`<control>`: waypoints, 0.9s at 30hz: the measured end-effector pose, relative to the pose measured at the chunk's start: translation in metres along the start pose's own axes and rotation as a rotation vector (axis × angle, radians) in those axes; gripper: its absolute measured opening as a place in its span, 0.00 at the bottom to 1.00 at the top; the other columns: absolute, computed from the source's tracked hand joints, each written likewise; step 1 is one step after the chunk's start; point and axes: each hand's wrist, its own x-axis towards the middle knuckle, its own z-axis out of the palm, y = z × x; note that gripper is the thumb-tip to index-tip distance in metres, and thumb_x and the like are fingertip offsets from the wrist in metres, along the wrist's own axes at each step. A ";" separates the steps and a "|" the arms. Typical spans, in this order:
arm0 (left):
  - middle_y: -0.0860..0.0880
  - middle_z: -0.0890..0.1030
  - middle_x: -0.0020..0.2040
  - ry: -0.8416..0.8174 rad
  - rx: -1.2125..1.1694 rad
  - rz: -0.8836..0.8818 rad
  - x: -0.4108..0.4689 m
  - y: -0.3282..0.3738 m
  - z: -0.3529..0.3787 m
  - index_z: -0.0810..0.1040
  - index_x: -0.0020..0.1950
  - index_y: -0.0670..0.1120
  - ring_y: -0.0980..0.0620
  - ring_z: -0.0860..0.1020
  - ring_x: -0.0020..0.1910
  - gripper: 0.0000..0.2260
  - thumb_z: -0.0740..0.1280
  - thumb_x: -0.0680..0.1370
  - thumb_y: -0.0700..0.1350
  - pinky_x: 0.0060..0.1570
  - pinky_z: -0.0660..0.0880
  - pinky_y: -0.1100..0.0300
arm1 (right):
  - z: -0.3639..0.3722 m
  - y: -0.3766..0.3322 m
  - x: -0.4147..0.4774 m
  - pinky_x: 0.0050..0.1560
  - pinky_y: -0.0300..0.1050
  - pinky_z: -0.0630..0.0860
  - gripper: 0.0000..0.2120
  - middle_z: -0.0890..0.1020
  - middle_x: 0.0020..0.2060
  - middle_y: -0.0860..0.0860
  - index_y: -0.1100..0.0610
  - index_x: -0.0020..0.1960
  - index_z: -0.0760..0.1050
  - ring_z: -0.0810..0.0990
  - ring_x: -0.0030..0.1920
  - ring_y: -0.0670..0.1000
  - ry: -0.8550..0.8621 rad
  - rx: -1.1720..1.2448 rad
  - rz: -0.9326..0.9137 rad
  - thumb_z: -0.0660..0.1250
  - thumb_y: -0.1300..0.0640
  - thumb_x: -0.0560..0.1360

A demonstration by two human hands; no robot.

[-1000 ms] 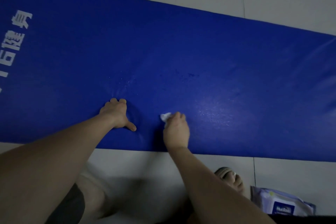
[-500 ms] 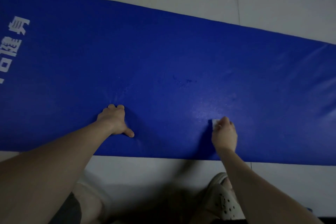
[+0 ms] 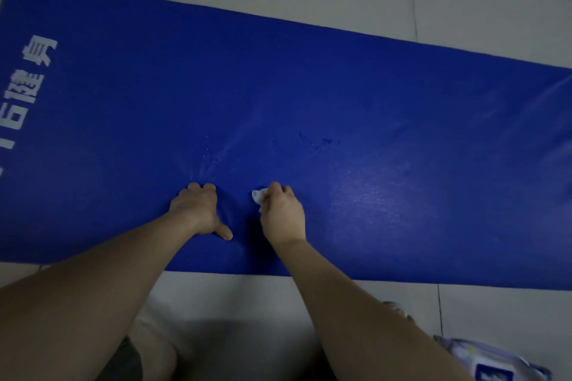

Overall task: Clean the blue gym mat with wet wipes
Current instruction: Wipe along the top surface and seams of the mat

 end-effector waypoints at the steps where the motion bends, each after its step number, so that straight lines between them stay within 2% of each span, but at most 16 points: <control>1: 0.44 0.66 0.71 -0.004 -0.001 -0.002 0.000 0.000 0.000 0.59 0.77 0.48 0.44 0.70 0.67 0.57 0.79 0.58 0.70 0.56 0.75 0.52 | -0.005 0.007 0.001 0.42 0.47 0.72 0.07 0.76 0.54 0.56 0.58 0.58 0.71 0.78 0.47 0.56 -0.003 -0.011 -0.016 0.63 0.59 0.80; 4: 0.44 0.66 0.70 -0.009 -0.015 -0.006 0.000 -0.001 0.000 0.59 0.78 0.48 0.45 0.70 0.66 0.57 0.80 0.58 0.70 0.57 0.76 0.52 | -0.031 0.051 0.007 0.40 0.48 0.72 0.07 0.76 0.55 0.56 0.59 0.57 0.72 0.79 0.46 0.58 0.068 -0.008 0.066 0.62 0.58 0.81; 7: 0.44 0.66 0.70 0.003 -0.020 -0.001 -0.001 -0.001 0.001 0.59 0.78 0.48 0.45 0.70 0.66 0.57 0.80 0.58 0.70 0.58 0.76 0.52 | -0.066 0.112 0.010 0.42 0.46 0.67 0.07 0.76 0.56 0.59 0.61 0.57 0.71 0.79 0.48 0.61 0.179 -0.016 0.243 0.62 0.59 0.81; 9: 0.44 0.66 0.70 0.009 -0.019 0.002 -0.002 -0.001 0.001 0.59 0.78 0.48 0.45 0.70 0.66 0.57 0.80 0.58 0.70 0.59 0.76 0.52 | -0.086 0.148 0.008 0.44 0.48 0.68 0.08 0.76 0.58 0.61 0.62 0.58 0.70 0.78 0.50 0.63 0.254 -0.010 0.393 0.61 0.58 0.81; 11: 0.44 0.66 0.70 0.010 -0.011 0.000 -0.002 -0.001 0.001 0.59 0.77 0.48 0.45 0.70 0.66 0.57 0.80 0.58 0.70 0.59 0.76 0.52 | -0.095 0.166 0.010 0.48 0.53 0.70 0.12 0.75 0.60 0.63 0.63 0.60 0.70 0.77 0.54 0.65 0.324 0.029 0.561 0.59 0.55 0.83; 13: 0.44 0.66 0.69 0.005 -0.007 -0.002 -0.003 0.000 0.001 0.59 0.77 0.48 0.45 0.71 0.66 0.56 0.80 0.58 0.70 0.58 0.77 0.52 | -0.091 0.157 0.017 0.51 0.54 0.72 0.16 0.75 0.61 0.63 0.63 0.61 0.69 0.77 0.56 0.66 0.350 0.071 0.649 0.59 0.50 0.84; 15: 0.44 0.67 0.69 0.010 -0.004 0.002 -0.002 0.001 0.001 0.60 0.76 0.48 0.45 0.71 0.66 0.55 0.80 0.58 0.69 0.58 0.77 0.52 | -0.075 0.129 0.027 0.48 0.51 0.71 0.15 0.76 0.61 0.62 0.63 0.62 0.69 0.78 0.56 0.64 0.338 0.094 0.594 0.60 0.52 0.83; 19: 0.44 0.67 0.69 0.008 0.005 0.004 0.000 0.001 0.002 0.61 0.75 0.48 0.45 0.71 0.65 0.54 0.80 0.59 0.70 0.59 0.75 0.52 | -0.031 0.052 0.037 0.43 0.46 0.69 0.09 0.77 0.56 0.59 0.62 0.58 0.69 0.79 0.53 0.59 0.271 0.045 0.353 0.60 0.57 0.82; 22: 0.44 0.67 0.69 0.016 0.019 0.003 0.000 0.000 0.002 0.61 0.75 0.47 0.44 0.71 0.65 0.53 0.79 0.59 0.70 0.58 0.75 0.52 | -0.007 0.008 0.036 0.44 0.47 0.75 0.07 0.77 0.54 0.56 0.60 0.57 0.70 0.79 0.52 0.56 0.221 0.011 0.194 0.61 0.59 0.81; 25: 0.43 0.67 0.69 0.012 0.030 -0.009 0.001 0.002 0.001 0.61 0.75 0.47 0.44 0.71 0.66 0.53 0.79 0.59 0.70 0.59 0.75 0.52 | 0.000 -0.006 0.034 0.44 0.47 0.77 0.06 0.77 0.52 0.55 0.59 0.55 0.71 0.78 0.48 0.54 0.127 0.012 -0.006 0.63 0.59 0.80; 27: 0.43 0.67 0.69 -0.005 0.036 -0.019 0.001 0.003 -0.001 0.61 0.75 0.47 0.44 0.70 0.66 0.54 0.80 0.59 0.69 0.59 0.75 0.52 | -0.009 0.004 0.038 0.42 0.47 0.76 0.05 0.77 0.50 0.54 0.59 0.54 0.72 0.78 0.45 0.54 0.081 -0.024 -0.075 0.64 0.59 0.80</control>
